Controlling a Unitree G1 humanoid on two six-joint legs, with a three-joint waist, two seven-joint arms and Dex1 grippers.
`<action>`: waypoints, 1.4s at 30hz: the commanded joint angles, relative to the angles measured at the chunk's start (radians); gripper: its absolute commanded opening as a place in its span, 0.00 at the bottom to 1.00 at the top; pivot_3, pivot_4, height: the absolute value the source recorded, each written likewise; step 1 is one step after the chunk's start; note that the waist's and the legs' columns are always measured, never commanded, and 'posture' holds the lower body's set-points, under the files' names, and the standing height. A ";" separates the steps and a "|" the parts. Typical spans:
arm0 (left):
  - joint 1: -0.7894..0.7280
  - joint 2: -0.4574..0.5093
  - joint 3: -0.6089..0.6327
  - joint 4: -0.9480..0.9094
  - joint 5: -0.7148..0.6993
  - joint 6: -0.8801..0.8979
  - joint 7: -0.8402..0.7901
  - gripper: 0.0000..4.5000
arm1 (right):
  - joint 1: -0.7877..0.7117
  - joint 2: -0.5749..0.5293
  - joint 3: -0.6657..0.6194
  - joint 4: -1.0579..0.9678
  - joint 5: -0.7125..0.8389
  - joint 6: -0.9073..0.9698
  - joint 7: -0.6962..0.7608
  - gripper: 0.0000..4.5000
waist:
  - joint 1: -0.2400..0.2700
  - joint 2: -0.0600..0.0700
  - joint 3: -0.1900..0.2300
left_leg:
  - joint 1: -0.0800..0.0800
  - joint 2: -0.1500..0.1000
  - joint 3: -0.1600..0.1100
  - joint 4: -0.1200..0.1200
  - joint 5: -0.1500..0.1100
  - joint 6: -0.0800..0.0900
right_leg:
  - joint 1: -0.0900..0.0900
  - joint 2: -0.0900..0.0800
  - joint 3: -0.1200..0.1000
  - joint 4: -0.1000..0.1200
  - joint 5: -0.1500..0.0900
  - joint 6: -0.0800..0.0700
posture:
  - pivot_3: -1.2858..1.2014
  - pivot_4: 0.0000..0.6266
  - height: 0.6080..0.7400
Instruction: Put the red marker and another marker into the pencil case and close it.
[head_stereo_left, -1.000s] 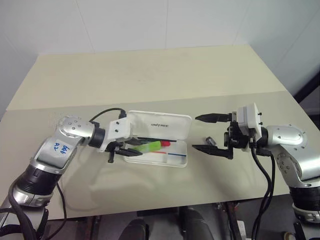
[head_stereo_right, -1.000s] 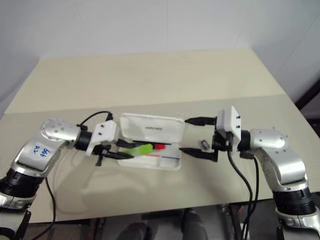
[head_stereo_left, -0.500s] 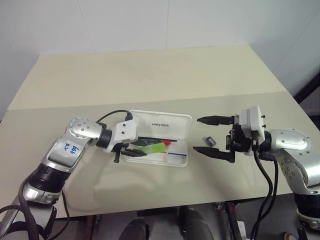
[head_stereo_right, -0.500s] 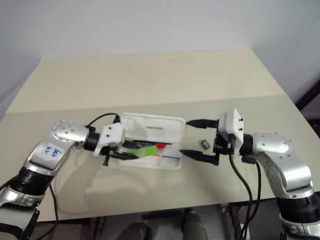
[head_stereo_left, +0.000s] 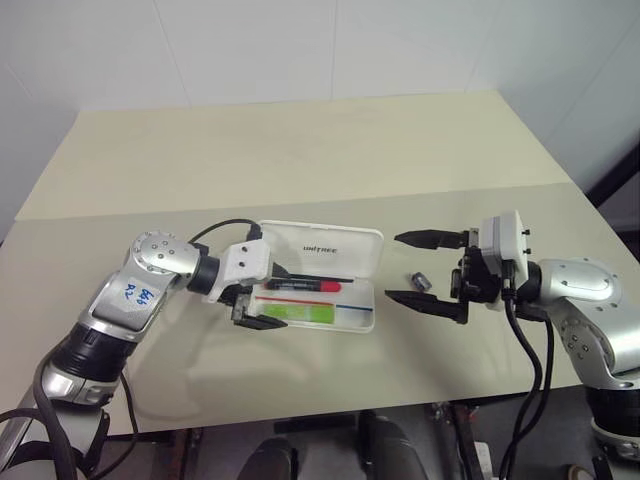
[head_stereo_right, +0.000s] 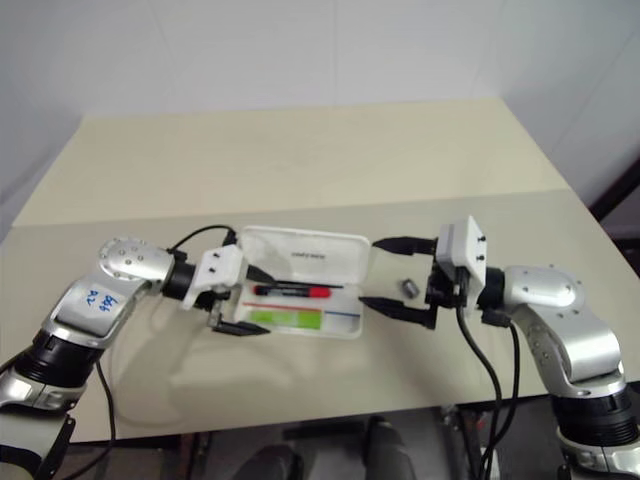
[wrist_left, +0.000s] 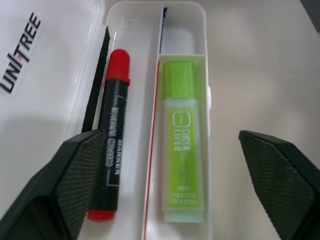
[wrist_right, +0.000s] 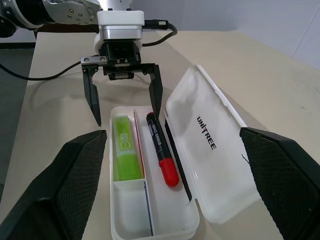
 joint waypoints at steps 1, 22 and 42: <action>-0.022 0.006 0.045 -0.022 -0.027 0.001 0.000 0.99 | -0.021 0.014 -0.003 -0.008 0.001 -0.024 -0.006 1.00 | 0.000 0.000 0.000 | 0.000 0.000 0.000 0.000 0.000 0.000 | 0.000 0.000 0.000 0.000 0.000 0.000 | 0.52 0.24 1.00; 0.096 0.065 0.261 -0.164 -0.257 0.091 -0.005 0.99 | -0.110 -0.169 -0.074 -0.040 0.052 0.445 -0.217 1.00 | 0.005 0.001 0.000 | -0.001 0.001 -0.003 0.000 0.000 0.001 | 0.000 0.000 0.000 -0.002 0.001 0.000 | 0.52 0.24 1.00; 0.148 0.033 0.260 -0.207 -0.265 0.103 0.069 0.99 | -0.181 -0.087 0.041 -0.086 -0.035 0.973 -0.617 1.00 | 0.013 0.001 0.000 | -0.001 0.002 0.000 -0.001 0.000 0.001 | 0.000 0.000 0.000 -0.005 0.004 -0.001 | 0.52 0.24 1.00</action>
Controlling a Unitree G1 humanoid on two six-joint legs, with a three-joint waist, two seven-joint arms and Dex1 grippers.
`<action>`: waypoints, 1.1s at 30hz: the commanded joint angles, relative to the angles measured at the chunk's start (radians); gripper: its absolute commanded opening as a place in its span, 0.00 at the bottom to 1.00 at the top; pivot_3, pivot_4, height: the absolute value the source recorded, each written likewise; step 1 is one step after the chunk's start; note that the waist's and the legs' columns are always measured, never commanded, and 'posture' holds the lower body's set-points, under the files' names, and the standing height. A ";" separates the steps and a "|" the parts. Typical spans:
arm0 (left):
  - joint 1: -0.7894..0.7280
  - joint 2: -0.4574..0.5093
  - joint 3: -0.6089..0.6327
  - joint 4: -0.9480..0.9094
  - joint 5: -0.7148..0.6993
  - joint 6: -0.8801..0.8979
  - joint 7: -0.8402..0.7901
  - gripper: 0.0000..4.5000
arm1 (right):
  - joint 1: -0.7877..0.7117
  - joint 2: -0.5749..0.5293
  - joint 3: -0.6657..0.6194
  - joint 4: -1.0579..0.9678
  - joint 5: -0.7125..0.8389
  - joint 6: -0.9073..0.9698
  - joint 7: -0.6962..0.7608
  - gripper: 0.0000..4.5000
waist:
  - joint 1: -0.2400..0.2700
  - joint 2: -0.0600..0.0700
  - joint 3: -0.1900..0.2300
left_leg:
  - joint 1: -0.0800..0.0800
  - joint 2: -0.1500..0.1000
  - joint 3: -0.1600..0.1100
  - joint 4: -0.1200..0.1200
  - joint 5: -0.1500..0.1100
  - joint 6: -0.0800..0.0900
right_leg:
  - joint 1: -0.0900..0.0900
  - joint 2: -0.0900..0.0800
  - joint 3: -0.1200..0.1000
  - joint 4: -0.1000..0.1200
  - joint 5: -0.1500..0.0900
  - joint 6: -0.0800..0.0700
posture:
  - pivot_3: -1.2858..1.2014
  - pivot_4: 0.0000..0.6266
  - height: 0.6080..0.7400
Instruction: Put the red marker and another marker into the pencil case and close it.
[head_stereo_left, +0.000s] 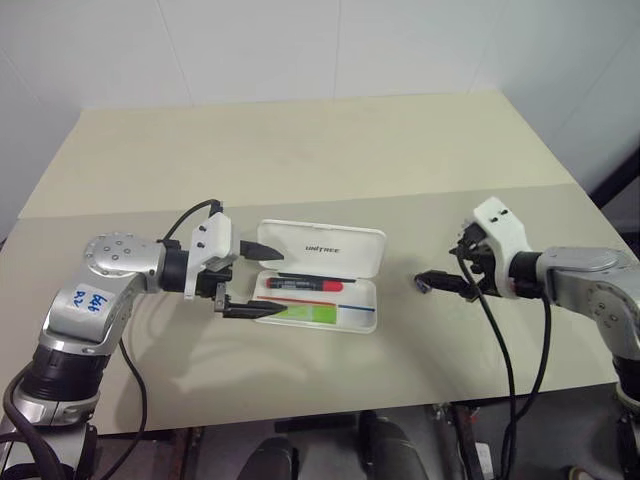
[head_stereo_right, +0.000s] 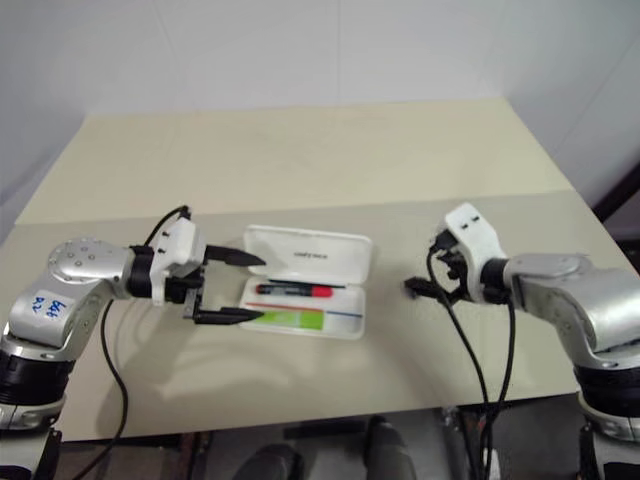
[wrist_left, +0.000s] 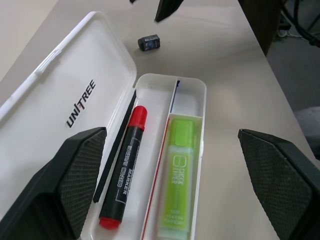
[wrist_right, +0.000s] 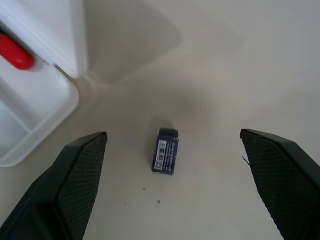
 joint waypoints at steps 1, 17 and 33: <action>0.019 0.022 0.033 -0.048 -0.025 0.008 0.012 0.99 | 0.006 0.029 -0.004 -0.030 -0.019 0.023 -0.044 1.00 | 0.000 0.000 0.000 | 0.000 0.000 0.000 0.000 0.000 0.000 | 0.000 0.000 0.000 0.000 0.000 0.000 | 0.52 0.24 1.00; 0.050 0.057 0.062 -0.076 -0.038 0.022 0.040 0.99 | 0.046 0.137 0.056 0.042 -0.123 -0.050 -0.105 1.00 | -0.001 0.000 0.000 | 0.000 0.000 0.000 0.000 0.000 0.000 | 0.000 0.000 0.000 0.000 0.000 0.000 | 0.52 0.24 1.00; 0.051 0.070 0.072 -0.071 -0.034 0.007 0.044 1.00 | 0.059 0.124 0.092 0.098 -0.167 -0.113 -0.064 0.09 | 0.000 0.000 0.000 | 0.001 0.000 0.000 0.000 0.000 0.000 | 0.001 0.001 0.000 0.000 0.001 0.000 | 0.52 0.24 1.00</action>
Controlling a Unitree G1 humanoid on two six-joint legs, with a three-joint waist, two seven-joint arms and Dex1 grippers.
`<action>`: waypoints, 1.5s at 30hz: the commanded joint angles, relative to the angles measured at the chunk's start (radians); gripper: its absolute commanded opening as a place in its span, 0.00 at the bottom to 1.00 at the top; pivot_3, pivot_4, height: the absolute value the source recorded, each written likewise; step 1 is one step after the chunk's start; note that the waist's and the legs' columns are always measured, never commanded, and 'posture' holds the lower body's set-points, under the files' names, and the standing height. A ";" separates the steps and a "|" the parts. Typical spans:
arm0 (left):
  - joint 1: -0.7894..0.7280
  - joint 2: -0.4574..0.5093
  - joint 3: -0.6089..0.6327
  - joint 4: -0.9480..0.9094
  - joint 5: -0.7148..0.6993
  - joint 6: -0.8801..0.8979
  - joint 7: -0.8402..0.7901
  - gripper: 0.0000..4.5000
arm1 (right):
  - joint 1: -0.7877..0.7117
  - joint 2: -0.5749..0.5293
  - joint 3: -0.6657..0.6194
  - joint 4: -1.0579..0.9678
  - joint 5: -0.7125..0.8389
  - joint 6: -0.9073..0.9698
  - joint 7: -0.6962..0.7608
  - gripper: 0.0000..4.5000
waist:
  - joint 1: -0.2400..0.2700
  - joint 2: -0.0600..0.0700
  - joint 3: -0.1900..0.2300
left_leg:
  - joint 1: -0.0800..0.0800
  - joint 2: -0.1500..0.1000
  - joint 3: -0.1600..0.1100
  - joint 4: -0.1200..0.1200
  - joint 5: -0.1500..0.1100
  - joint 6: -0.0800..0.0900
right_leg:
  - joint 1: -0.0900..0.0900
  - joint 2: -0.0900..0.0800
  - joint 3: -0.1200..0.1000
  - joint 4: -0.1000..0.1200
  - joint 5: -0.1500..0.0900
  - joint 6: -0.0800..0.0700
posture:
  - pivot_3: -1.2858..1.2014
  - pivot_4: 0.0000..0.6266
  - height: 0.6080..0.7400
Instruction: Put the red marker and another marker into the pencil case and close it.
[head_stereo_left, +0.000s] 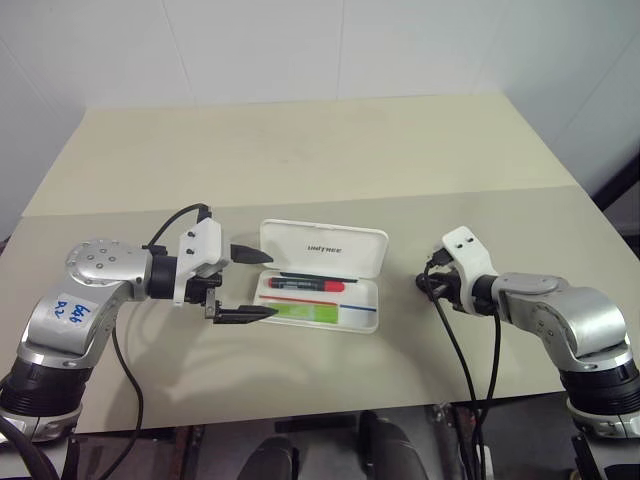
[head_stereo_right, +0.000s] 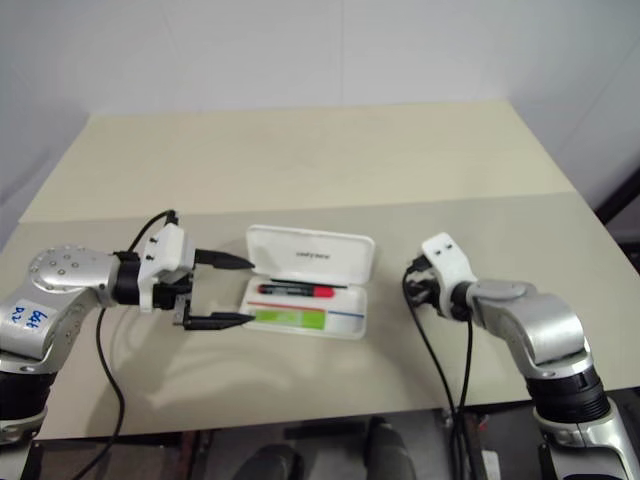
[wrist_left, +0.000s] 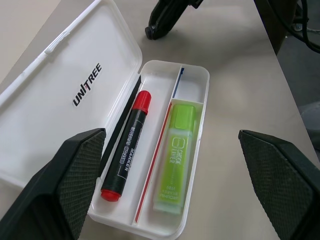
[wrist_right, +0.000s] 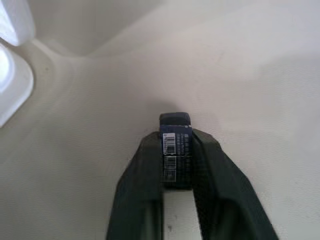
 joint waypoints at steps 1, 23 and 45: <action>0.003 0.016 0.033 -0.030 -0.013 -0.015 0.008 1.00 | -0.009 -0.018 0.012 0.020 -0.019 -0.019 0.023 0.09 | -0.001 0.000 0.000 | 0.000 0.000 0.000 0.000 0.000 0.000 | 0.000 0.000 0.000 0.000 0.000 0.000 | 0.52 0.24 1.00; 0.030 -0.033 -0.011 0.006 0.008 -0.087 0.019 1.00 | -0.010 -0.082 -0.121 -0.140 0.160 -0.291 0.346 0.09 | -0.015 0.000 0.000 | -0.001 0.001 0.000 -0.003 0.000 0.001 | 0.000 0.001 0.000 -0.006 0.001 0.001 | 0.52 0.24 1.00; -0.045 -0.158 -0.124 0.047 0.075 -0.109 0.074 1.00 | 0.043 0.017 0.050 -0.195 0.249 -0.237 0.341 0.09 | -0.010 0.000 0.000 | -0.001 0.001 0.000 -0.003 0.000 0.000 | 0.000 0.000 -0.001 -0.005 0.001 0.001 | 0.52 0.24 1.00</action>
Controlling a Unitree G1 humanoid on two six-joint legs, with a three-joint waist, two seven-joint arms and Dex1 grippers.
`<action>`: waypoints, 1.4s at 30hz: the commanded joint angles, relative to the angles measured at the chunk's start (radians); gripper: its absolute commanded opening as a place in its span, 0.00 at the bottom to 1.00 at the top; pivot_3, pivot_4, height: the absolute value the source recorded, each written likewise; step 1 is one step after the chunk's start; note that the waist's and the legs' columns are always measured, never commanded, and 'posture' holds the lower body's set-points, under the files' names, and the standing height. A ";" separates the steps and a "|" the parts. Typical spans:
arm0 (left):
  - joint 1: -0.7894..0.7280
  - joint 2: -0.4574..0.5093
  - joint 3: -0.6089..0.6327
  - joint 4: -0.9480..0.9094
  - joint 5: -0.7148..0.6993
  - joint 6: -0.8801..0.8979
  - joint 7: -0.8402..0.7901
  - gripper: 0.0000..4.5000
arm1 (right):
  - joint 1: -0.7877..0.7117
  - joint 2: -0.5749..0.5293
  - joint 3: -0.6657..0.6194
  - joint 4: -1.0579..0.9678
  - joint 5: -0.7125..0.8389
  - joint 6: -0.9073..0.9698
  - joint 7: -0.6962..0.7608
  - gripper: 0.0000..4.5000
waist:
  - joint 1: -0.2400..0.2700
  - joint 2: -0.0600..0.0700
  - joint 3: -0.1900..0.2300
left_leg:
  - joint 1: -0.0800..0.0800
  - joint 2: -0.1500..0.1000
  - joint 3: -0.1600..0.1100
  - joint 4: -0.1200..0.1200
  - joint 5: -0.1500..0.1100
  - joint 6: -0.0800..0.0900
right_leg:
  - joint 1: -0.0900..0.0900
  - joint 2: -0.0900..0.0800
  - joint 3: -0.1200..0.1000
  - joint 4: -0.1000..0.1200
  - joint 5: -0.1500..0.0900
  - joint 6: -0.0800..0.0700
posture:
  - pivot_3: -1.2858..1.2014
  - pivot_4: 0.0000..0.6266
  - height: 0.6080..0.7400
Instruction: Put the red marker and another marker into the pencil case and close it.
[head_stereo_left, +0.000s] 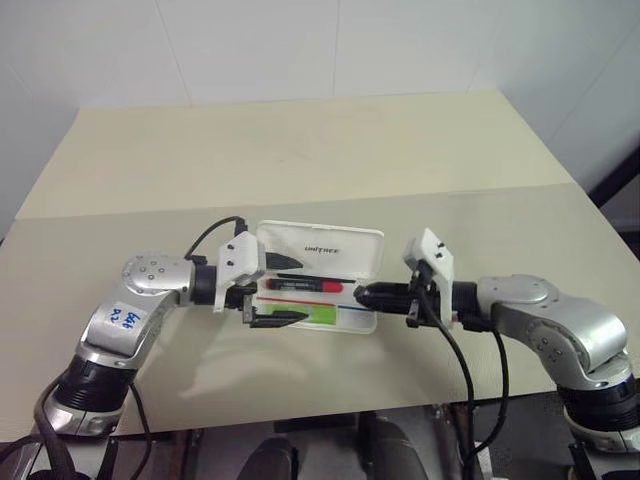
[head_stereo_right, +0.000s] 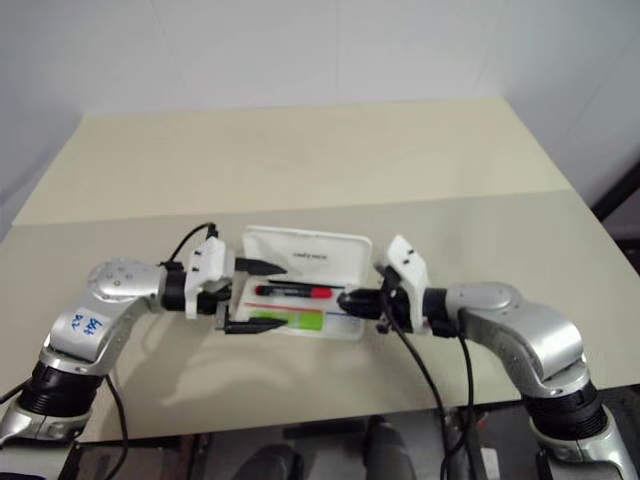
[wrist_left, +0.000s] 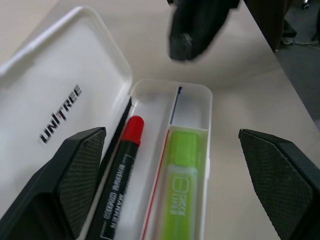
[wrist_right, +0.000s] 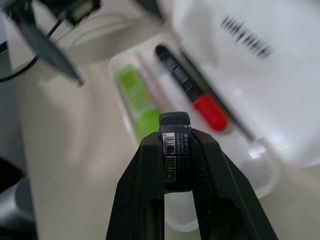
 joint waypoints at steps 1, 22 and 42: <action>-0.015 -0.003 0.002 -0.011 0.000 -0.010 0.002 1.00 | -0.005 0.002 0.009 -0.028 0.004 -0.028 0.017 0.09 | 0.000 0.000 0.000 | 0.000 0.000 0.000 0.000 0.000 0.000 | 0.000 0.000 0.000 0.000 0.000 0.000 | 0.52 0.24 1.00; 0.008 0.030 0.042 -0.070 -0.020 0.036 0.023 1.00 | -0.023 0.045 0.155 0.081 -0.124 -0.156 0.075 0.09 | -0.004 0.000 0.000 | 0.000 0.000 0.000 0.000 0.000 0.000 | 0.000 0.000 0.000 0.000 0.000 0.000 | 0.52 0.24 1.00; 0.012 0.034 0.056 -0.075 -0.022 0.040 0.038 1.00 | -0.063 0.037 0.152 0.180 -0.236 -0.267 0.172 1.00 | -0.005 0.000 0.000 | 0.000 0.000 0.000 0.001 0.000 0.000 | 0.000 0.000 0.000 0.000 0.000 0.000 | 0.52 0.24 1.00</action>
